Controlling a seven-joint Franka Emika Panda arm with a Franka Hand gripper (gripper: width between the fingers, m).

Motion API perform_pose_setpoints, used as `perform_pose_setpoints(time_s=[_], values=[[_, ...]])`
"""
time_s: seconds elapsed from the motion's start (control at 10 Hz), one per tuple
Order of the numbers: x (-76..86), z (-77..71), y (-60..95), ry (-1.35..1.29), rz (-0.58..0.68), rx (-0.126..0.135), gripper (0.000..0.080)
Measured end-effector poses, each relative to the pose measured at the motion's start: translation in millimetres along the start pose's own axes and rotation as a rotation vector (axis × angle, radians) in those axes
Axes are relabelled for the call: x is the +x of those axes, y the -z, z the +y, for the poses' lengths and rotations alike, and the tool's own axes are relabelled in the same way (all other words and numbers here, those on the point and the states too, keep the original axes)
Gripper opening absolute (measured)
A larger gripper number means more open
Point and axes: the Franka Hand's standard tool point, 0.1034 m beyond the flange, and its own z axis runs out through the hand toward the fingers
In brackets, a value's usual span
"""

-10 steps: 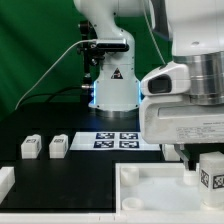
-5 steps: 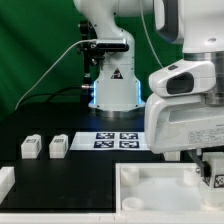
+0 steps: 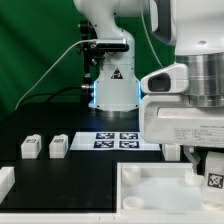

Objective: Assemble one leg

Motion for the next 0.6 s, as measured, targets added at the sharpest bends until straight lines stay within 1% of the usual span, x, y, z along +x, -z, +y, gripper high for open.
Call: perform_pose_setpoints(time_s=[0.1,0.2,0.3,0.4,0.5,0.6], values=[[4.0,2.8,-0.8,-0.246,-0.015,0.028,0.0307],[4.6,5.8,-2.1,-0.455,-0.036,0.052,0.0307],[3.5,6.3,-2.3,-0.642,-0.058,0.066,0.0307],[1.5,5.7,-2.4,-0.808,-0.071,0.068,0.0308],[1.8,6.7,-2.6,-0.869,-0.075,0.064,0.0307],[2.7,7.7,-2.6,-0.967,-0.087,0.067,0.0307]])
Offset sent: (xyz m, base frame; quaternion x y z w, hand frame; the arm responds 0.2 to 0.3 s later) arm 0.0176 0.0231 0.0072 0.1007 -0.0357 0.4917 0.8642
